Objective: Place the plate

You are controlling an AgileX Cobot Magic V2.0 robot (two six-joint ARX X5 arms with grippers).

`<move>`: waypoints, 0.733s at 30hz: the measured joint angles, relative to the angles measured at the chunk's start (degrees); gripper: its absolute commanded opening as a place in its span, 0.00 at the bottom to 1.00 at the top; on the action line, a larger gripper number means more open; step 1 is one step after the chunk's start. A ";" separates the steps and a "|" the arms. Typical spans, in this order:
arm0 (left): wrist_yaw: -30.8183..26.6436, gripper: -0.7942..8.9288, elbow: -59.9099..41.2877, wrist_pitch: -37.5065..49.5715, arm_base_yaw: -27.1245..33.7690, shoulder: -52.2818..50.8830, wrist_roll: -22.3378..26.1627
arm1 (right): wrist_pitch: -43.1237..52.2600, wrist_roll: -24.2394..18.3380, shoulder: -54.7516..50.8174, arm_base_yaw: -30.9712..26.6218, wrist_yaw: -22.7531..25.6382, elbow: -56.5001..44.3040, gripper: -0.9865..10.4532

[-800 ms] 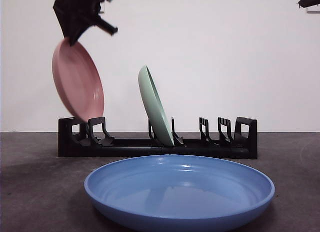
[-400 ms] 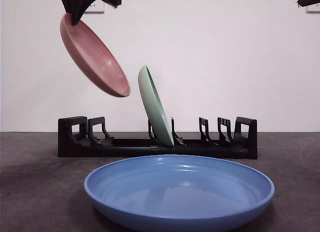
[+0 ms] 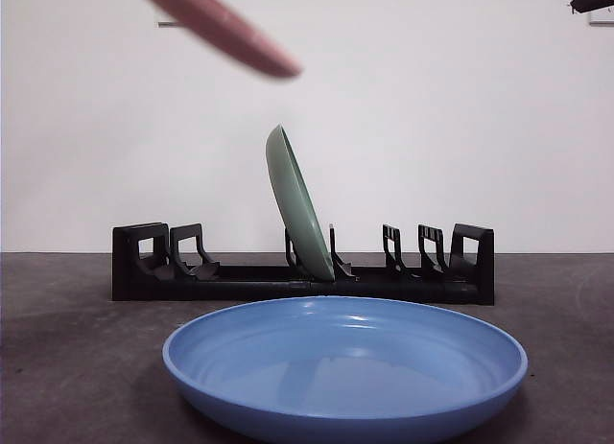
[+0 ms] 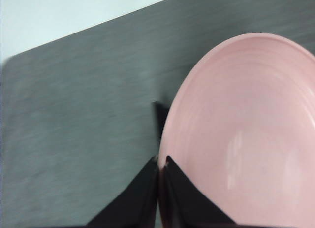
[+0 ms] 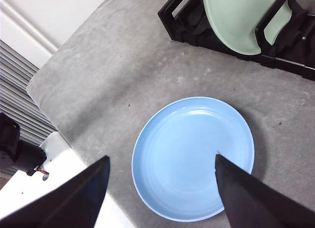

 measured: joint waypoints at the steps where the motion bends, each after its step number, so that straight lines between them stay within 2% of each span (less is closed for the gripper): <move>1: 1.18 0.09 0.00 0.00 -0.35 -0.87 -0.09 | 0.00 0.00 0.00 0.00 0.00 0.00 0.38; 4: 3.82 0.09 -0.46 0.00 -1.73 -3.45 -0.15 | 0.00 0.00 0.00 0.00 0.15 0.00 0.38; 11: 14.78 0.09 -9.27 0.00 -2.36 -10.29 -0.02 | -0.26 0.02 0.00 0.00 0.26 0.00 0.38; 17: 20.41 0.09 -24.59 0.46 -2.36 -16.46 0.63 | -3.48 0.04 0.00 0.00 3.69 0.00 0.38; 22: 26.97 0.09 -41.83 11.58 -2.36 -22.29 1.49 | -3.54 0.61 -0.72 0.00 4.63 0.00 0.38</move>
